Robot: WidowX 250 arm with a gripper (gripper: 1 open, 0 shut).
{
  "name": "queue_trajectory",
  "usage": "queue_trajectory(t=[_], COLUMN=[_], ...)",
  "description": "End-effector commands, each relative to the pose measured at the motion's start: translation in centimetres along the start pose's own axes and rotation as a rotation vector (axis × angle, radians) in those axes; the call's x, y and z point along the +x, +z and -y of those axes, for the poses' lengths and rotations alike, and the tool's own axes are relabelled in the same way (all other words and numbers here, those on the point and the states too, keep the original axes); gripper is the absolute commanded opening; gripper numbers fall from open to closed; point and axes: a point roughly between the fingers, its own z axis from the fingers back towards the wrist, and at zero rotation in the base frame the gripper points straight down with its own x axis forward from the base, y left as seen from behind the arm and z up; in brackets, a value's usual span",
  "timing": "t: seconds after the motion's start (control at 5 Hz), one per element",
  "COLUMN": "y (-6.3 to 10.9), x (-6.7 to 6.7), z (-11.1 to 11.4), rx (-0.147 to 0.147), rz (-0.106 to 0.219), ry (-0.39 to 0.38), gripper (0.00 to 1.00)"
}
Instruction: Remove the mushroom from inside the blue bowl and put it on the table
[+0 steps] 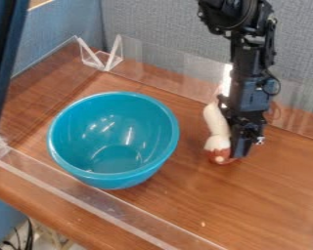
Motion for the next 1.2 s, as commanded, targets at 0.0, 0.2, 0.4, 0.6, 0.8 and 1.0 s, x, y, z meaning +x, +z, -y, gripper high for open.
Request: queue_trajectory(t=[0.0,0.2,0.4,0.6,0.8,1.0], y=[-0.5,0.3,1.0,1.2,1.5,1.8], x=[1.1,0.7,0.3,0.2,0.1,0.1], z=[0.9,0.5,0.2,-1.4,-3.0,-4.5], rx=[-0.001,-0.006,-0.012,-0.011,-0.009,-0.007], rz=[-0.012,0.019,0.048,0.049,0.052,0.058], ry=[-0.033,0.039,0.109,0.094,0.076,0.058], gripper=[0.0,1.0,1.0,1.0,1.0,1.0])
